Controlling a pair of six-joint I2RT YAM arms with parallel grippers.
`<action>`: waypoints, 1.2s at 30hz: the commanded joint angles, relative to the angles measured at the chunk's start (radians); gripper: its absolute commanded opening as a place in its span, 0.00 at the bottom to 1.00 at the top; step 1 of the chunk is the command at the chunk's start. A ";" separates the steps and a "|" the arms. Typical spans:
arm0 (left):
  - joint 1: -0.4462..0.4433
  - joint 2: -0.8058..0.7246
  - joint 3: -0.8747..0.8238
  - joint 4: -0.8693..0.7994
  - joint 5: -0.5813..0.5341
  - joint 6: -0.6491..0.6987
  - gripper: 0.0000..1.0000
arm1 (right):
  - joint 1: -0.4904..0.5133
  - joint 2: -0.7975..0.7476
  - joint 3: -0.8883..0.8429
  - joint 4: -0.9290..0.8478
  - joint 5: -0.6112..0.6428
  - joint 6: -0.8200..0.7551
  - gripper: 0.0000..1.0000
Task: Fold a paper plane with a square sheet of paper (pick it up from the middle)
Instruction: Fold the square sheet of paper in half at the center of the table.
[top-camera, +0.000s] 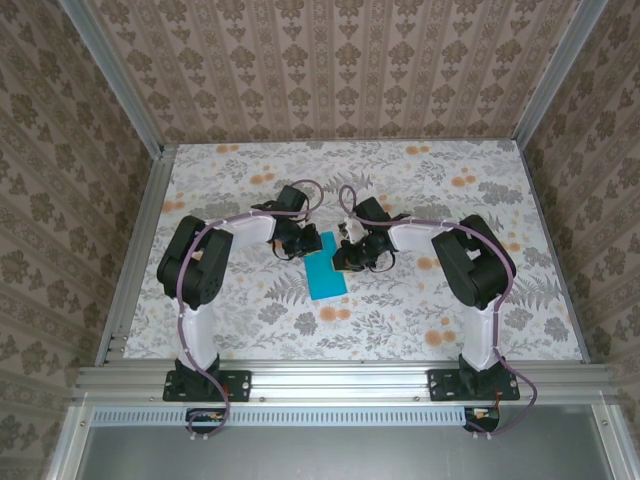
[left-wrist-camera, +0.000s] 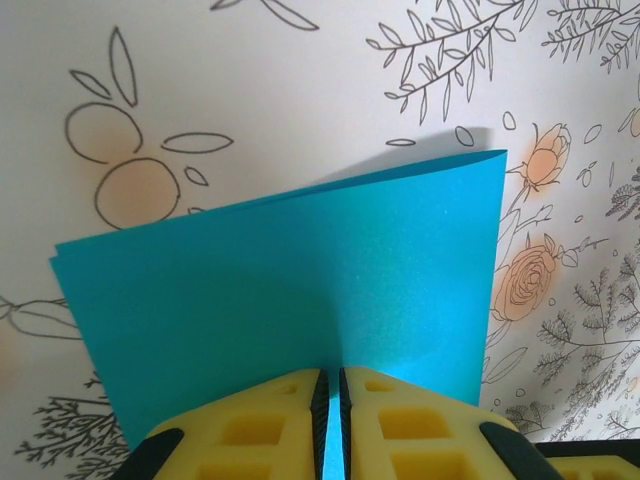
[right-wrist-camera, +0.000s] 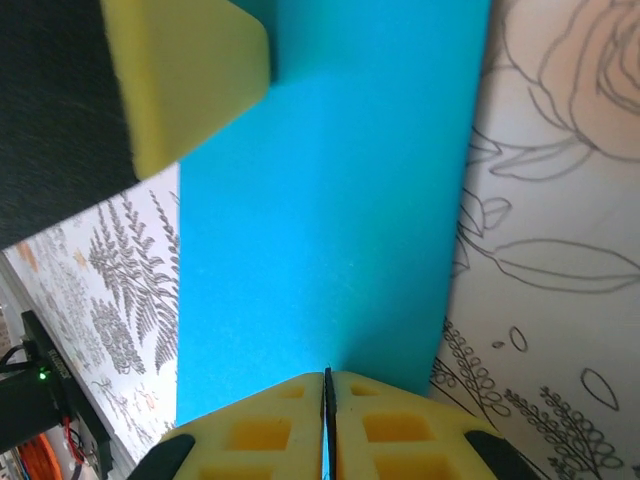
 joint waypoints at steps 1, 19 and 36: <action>-0.008 0.043 -0.007 -0.060 -0.057 0.005 0.16 | 0.006 0.003 -0.017 -0.069 0.048 0.010 0.08; -0.012 0.066 -0.030 -0.061 -0.068 -0.013 0.15 | 0.038 -0.101 -0.140 -0.127 0.085 0.017 0.04; -0.021 0.070 -0.033 -0.052 -0.070 -0.012 0.15 | 0.075 -0.218 -0.233 -0.124 0.111 0.031 0.08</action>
